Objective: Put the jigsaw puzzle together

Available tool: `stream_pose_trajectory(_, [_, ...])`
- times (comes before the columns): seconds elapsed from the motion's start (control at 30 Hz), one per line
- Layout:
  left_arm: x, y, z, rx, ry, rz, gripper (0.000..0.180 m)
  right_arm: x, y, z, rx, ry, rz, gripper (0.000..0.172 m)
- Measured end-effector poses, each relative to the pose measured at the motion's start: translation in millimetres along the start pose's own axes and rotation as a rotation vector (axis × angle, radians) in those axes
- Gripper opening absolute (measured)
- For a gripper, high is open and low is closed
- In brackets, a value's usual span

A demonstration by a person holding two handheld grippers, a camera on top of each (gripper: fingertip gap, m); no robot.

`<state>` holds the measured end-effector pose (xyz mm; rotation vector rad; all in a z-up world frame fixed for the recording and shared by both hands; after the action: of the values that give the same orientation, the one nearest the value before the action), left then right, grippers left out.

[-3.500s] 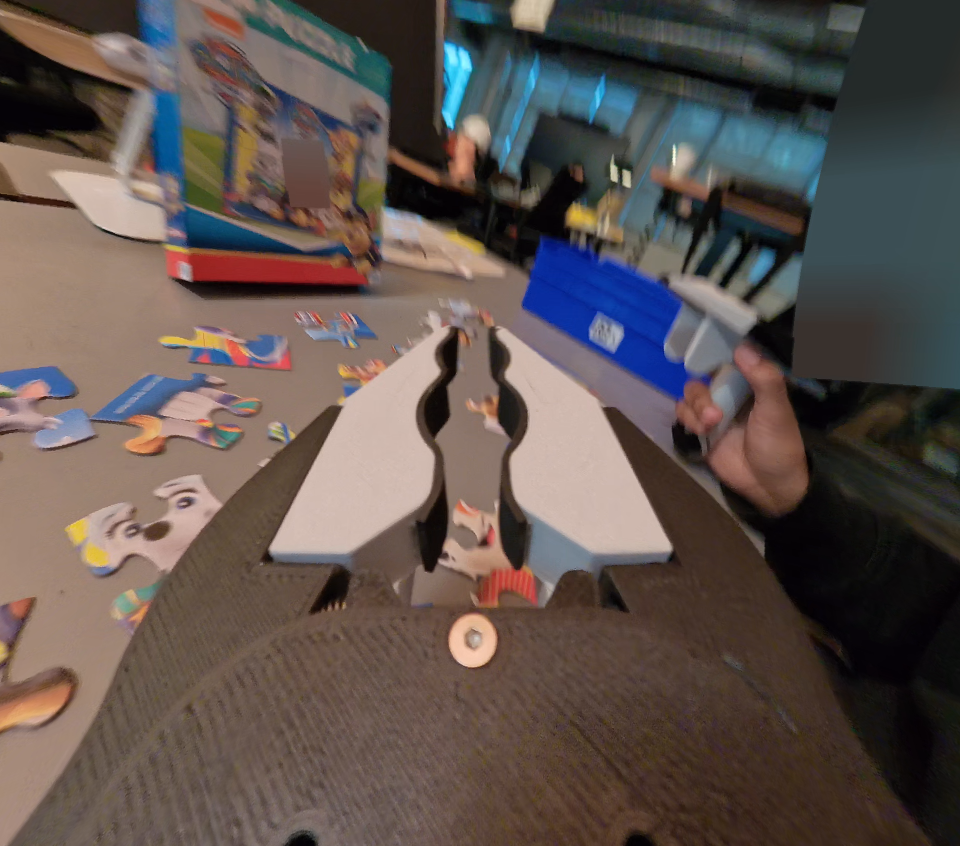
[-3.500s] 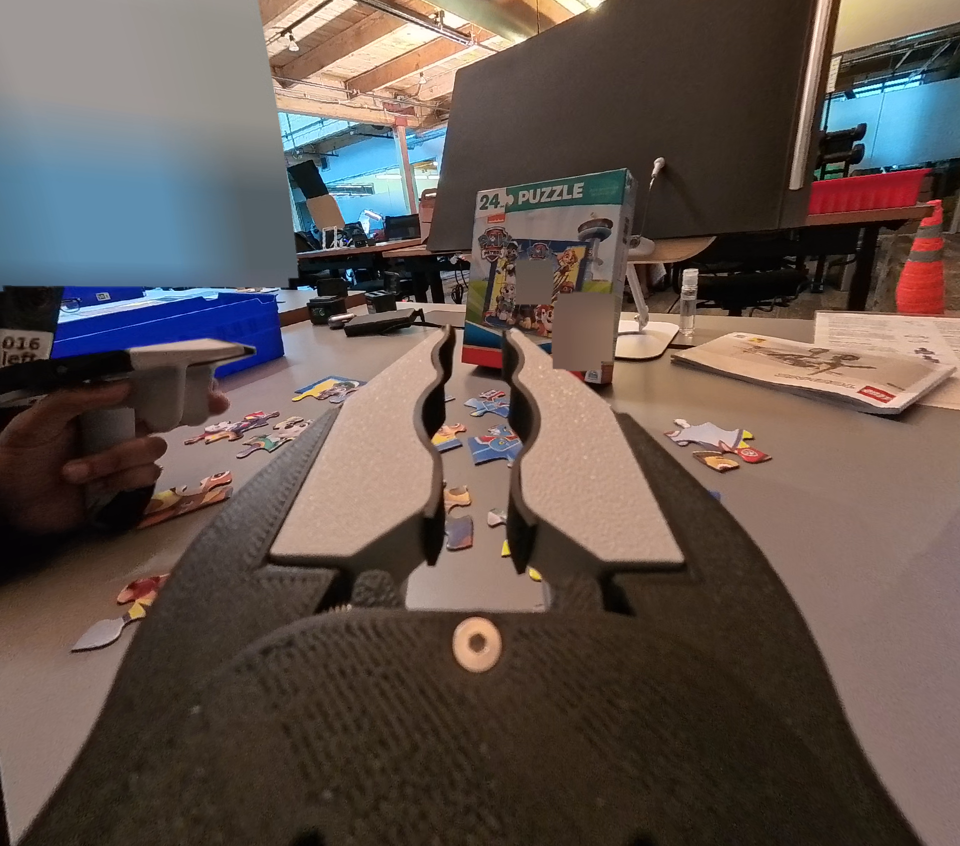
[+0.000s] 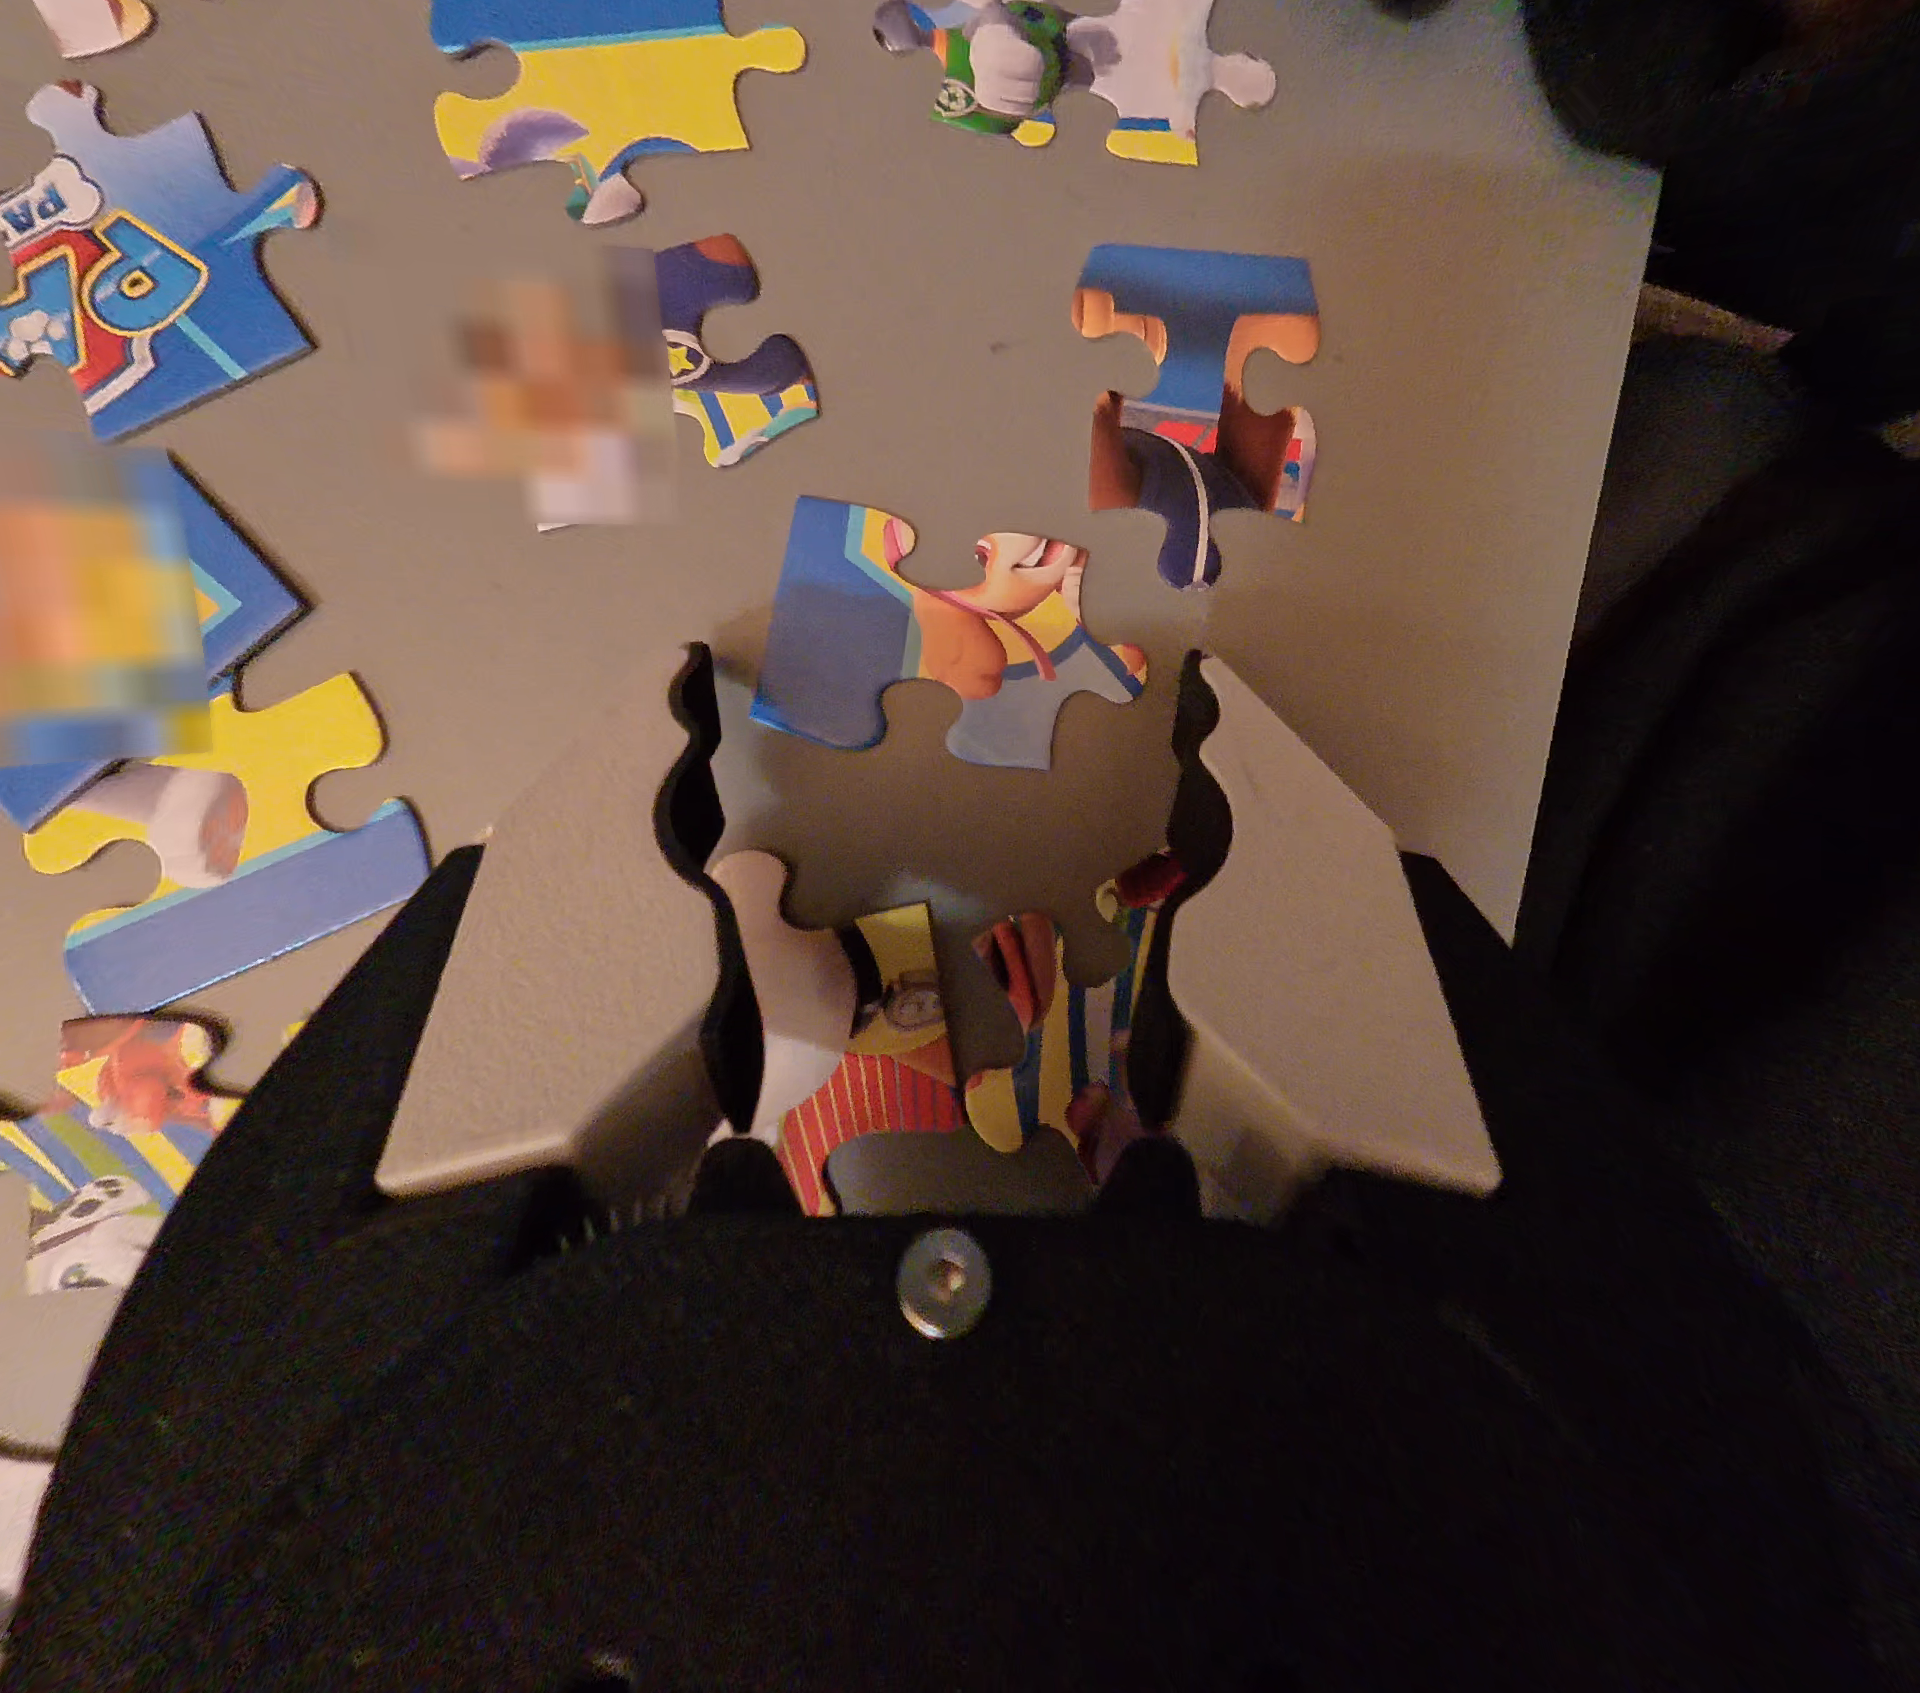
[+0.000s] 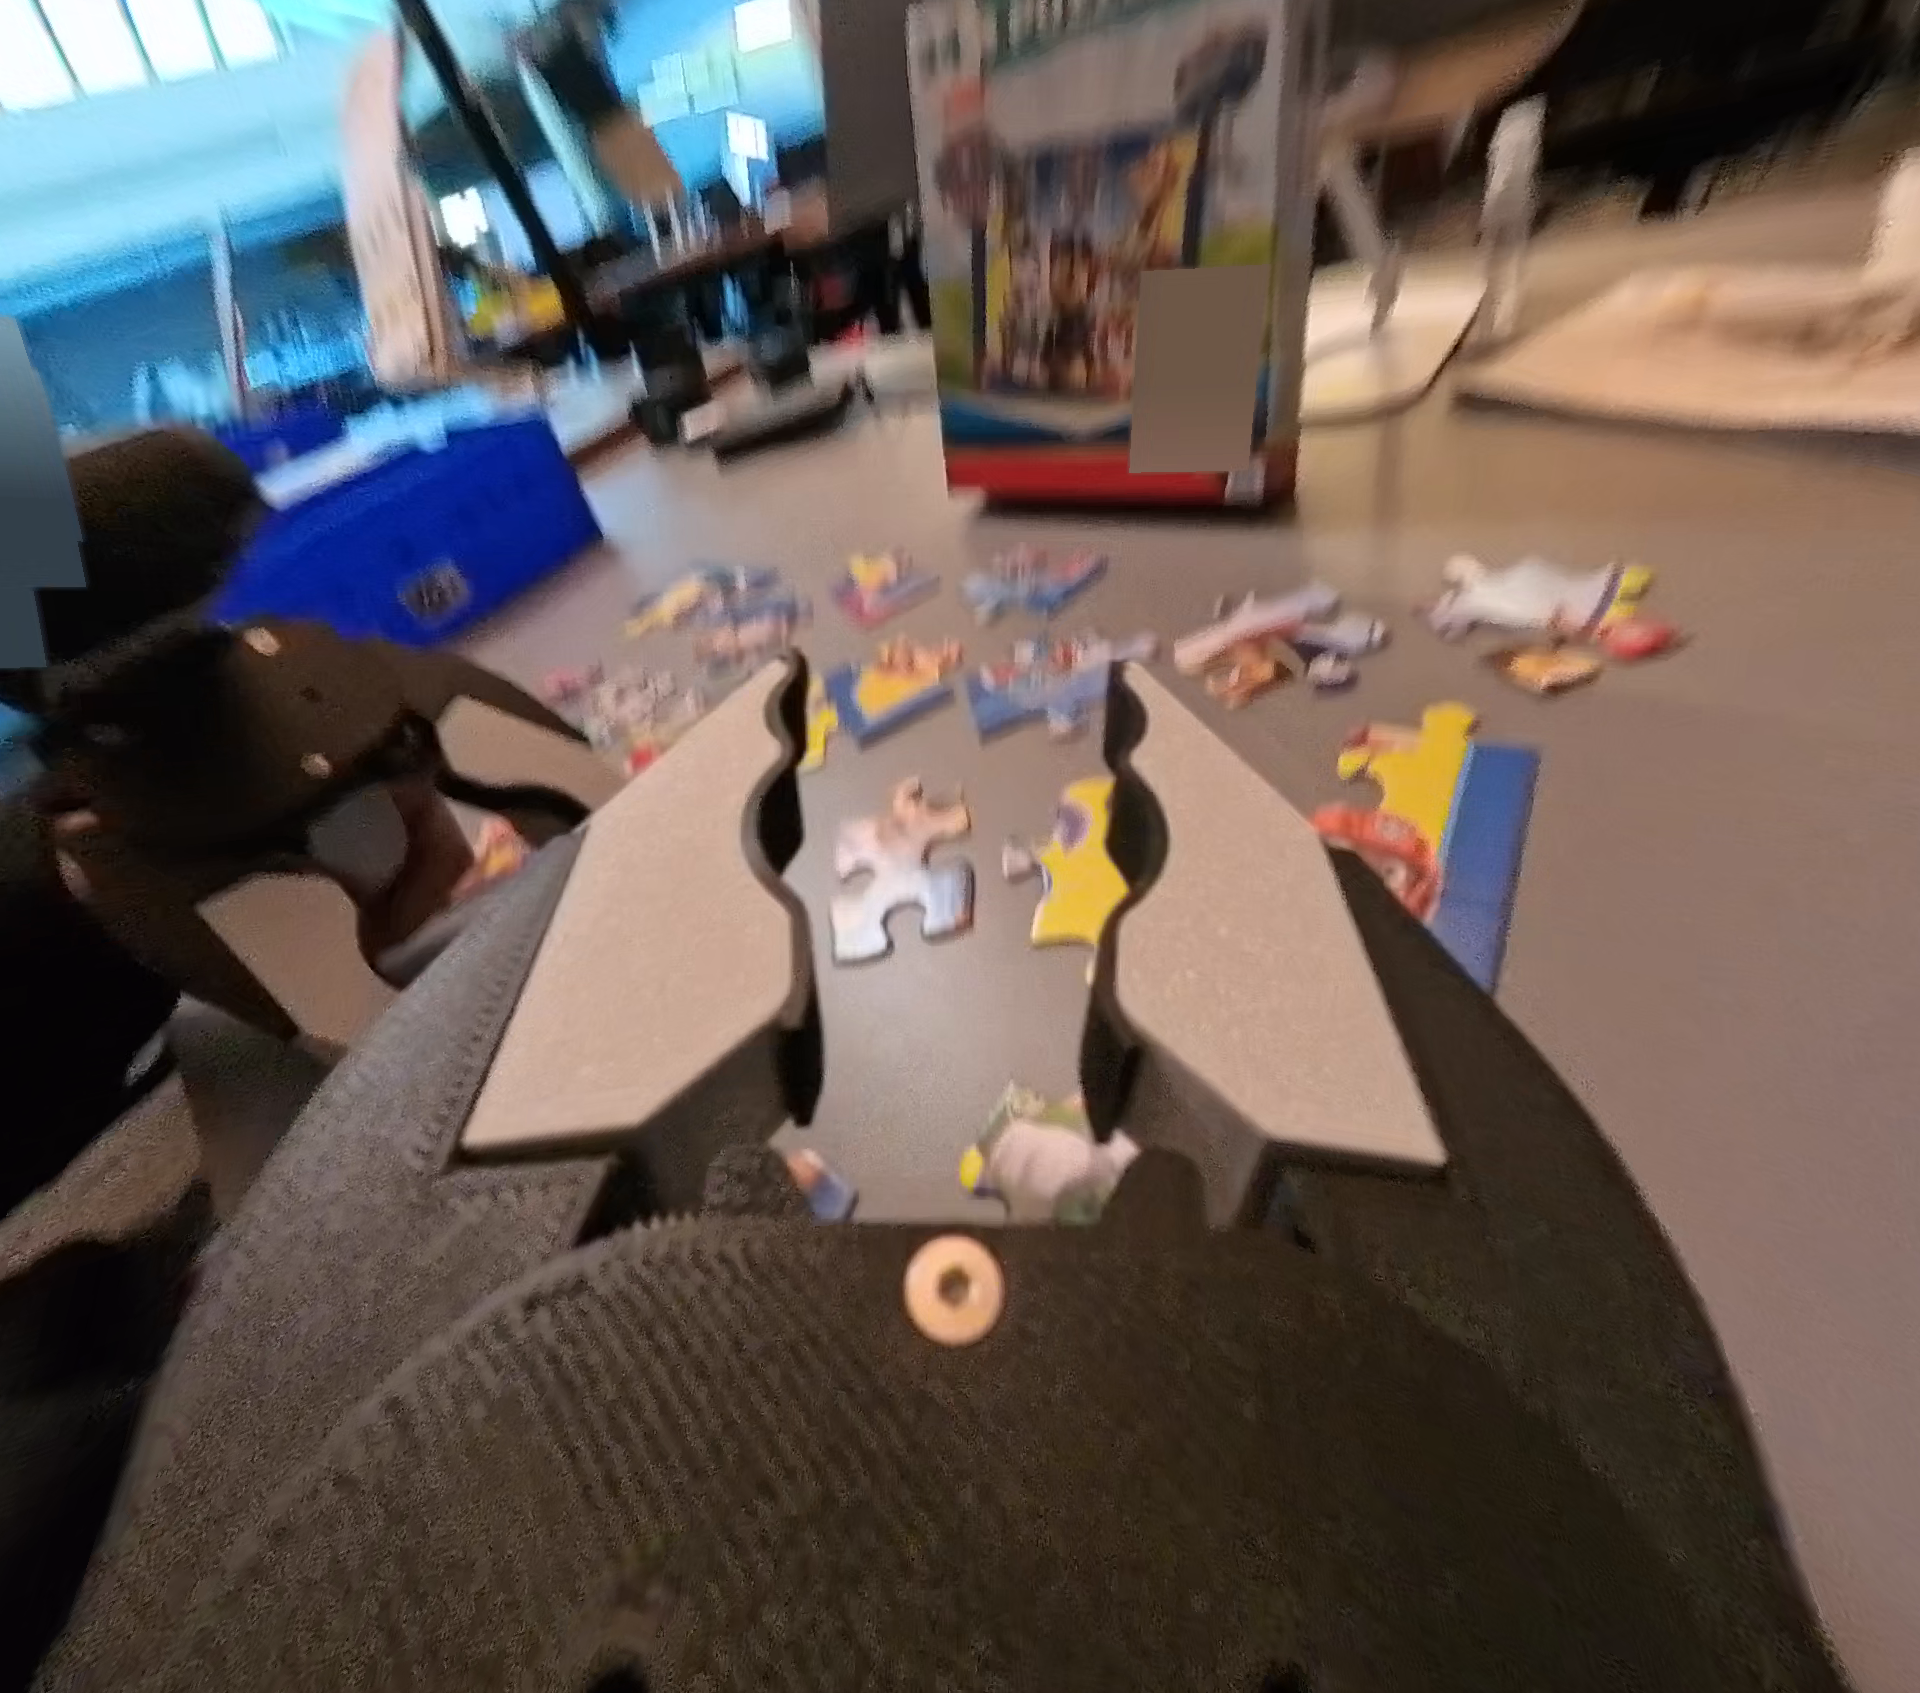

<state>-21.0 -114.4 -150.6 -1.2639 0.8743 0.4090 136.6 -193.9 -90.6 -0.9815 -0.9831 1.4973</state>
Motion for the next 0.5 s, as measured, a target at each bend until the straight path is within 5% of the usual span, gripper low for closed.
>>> stream_pose_trajectory(0.1, [1.2,3.1,-0.8,0.0,-0.01,-0.001,0.082,22.3,26.3,-10.9,0.025,-0.01,0.372,0.072])
stream_pose_trajectory(0.2, [0.8,3.6,-0.4,-0.001,-0.017,-0.004,0.079,38.2,44.3,-20.4,-0.033,0.029,0.601,0.057])
stream_pose_trajectory(0.33, [0.6,4.0,-0.8,-0.001,-0.02,-0.011,0.077,45.3,45.8,-29.1,-0.149,0.133,0.716,0.039])
stream_pose_trajectory(0.5, [-0.7,5.5,-2.4,0.0,-0.014,-0.021,0.074,54.0,51.6,-5.8,-0.1,0.017,0.717,0.042])
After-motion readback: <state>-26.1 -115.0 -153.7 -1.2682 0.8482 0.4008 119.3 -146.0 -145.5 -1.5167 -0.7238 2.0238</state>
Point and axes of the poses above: each gripper's, where its closed fingertips meet, x out along the fingers, y out of its underside, z = x × y across the jaws, the point moved 6 cm from there along -x, back along the fingers, and after that the axes turned 7 degrees about -y, right-handed, at the moved point
